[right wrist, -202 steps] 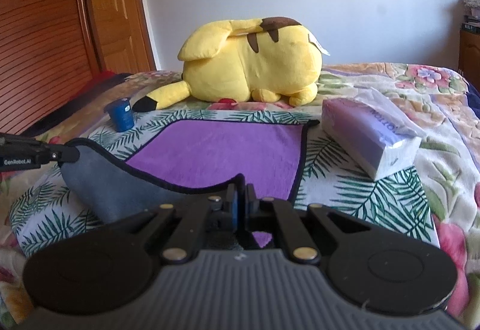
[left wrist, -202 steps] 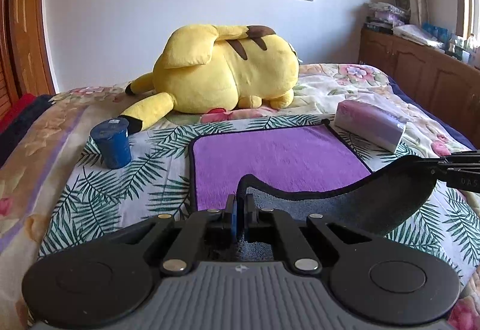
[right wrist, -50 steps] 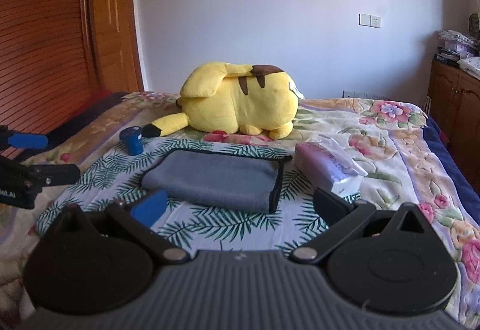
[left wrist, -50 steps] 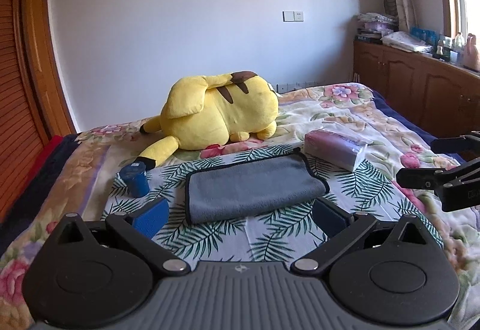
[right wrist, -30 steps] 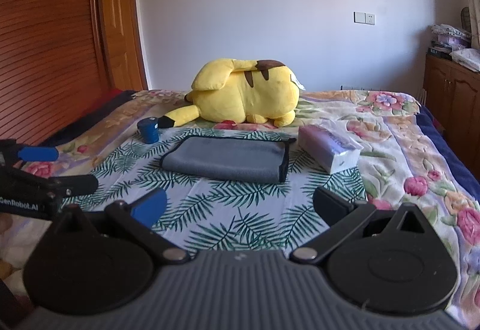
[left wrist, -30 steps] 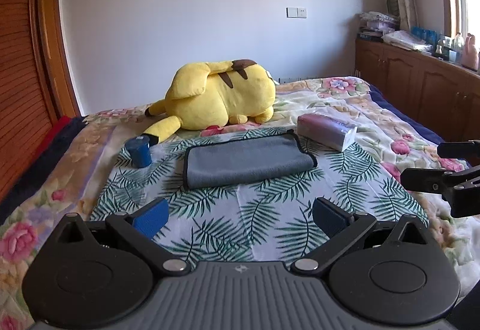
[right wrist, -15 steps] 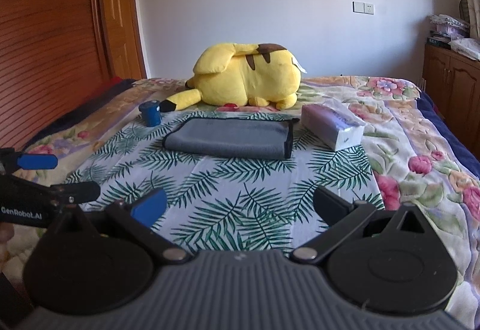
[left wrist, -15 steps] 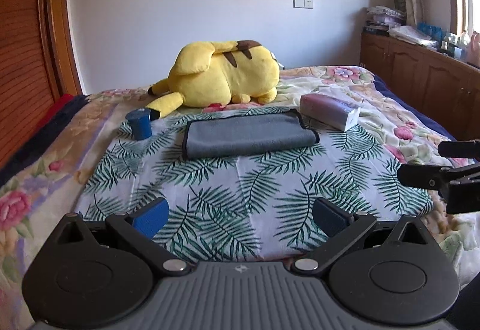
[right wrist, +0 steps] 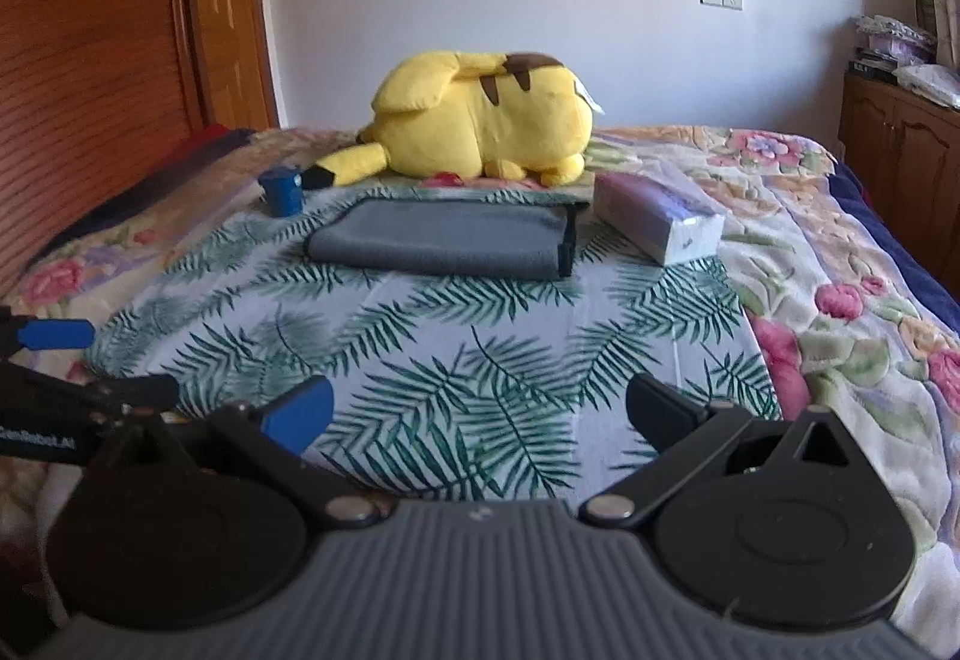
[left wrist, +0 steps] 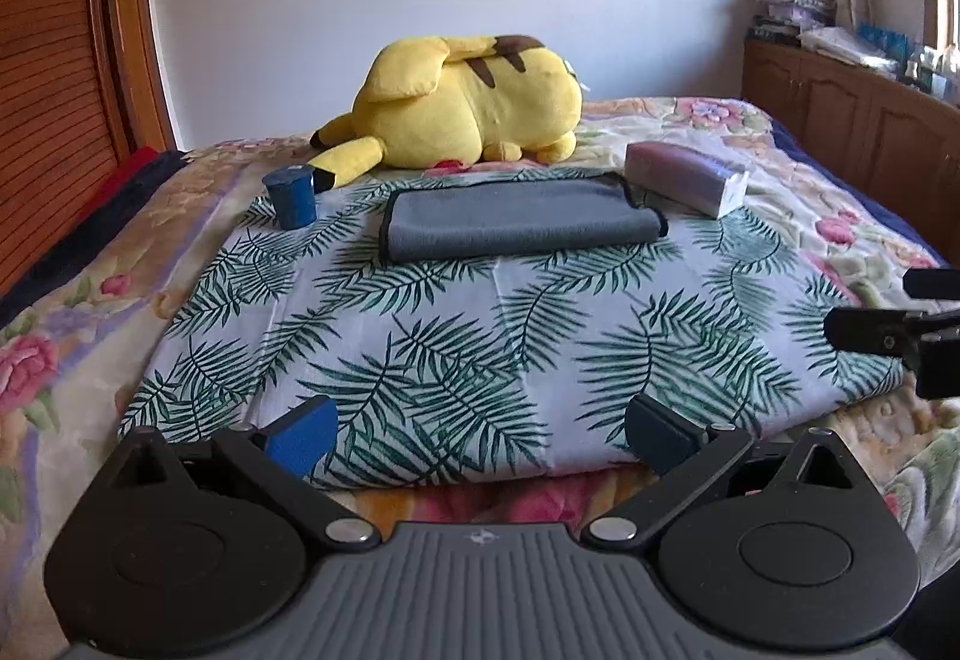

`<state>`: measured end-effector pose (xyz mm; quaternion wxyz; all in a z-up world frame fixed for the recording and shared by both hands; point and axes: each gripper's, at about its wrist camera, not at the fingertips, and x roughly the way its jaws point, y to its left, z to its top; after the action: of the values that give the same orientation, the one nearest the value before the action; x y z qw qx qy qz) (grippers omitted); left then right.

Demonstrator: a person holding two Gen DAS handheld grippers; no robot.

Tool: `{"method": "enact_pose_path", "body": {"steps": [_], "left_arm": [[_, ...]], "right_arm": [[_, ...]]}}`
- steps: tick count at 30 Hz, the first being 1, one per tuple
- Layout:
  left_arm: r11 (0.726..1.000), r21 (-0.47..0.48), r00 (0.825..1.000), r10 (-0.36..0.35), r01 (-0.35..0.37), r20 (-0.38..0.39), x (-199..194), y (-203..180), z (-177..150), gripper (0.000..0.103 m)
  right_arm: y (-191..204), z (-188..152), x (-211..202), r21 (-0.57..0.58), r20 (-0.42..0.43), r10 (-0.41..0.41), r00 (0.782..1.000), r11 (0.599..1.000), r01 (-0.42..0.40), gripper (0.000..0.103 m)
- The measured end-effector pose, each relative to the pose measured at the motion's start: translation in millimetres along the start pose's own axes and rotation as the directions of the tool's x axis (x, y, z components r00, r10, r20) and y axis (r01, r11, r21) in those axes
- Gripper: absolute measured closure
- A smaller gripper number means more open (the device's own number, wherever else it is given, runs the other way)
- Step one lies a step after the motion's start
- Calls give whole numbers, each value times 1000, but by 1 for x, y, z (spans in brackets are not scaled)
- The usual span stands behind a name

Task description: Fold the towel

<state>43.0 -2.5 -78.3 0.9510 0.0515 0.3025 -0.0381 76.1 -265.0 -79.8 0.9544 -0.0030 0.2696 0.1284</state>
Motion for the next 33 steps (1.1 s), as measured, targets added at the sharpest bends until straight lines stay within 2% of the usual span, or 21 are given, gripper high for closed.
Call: {"method": "enact_pose_path", "body": {"steps": [6, 14, 22, 33], "left_arm": [[1000, -3, 1000, -7, 7, -2, 2, 1, -1, 0], [1000, -10, 996, 25, -24, 81, -15, 4, 3, 0], [1000, -2, 985, 28, -28, 171, -35, 4, 7, 0], [1000, 2, 974, 21, -22, 225, -46, 0, 9, 0]], "right_arm": [[2, -1, 2, -8, -5, -2, 1000, 1000, 2, 0], [-3, 0, -9, 24, 58, -6, 998, 1000, 4, 0], [-5, 1, -19, 29, 121, -14, 993, 1000, 11, 0], [-5, 1, -24, 27, 161, -30, 987, 999, 26, 0]]}}
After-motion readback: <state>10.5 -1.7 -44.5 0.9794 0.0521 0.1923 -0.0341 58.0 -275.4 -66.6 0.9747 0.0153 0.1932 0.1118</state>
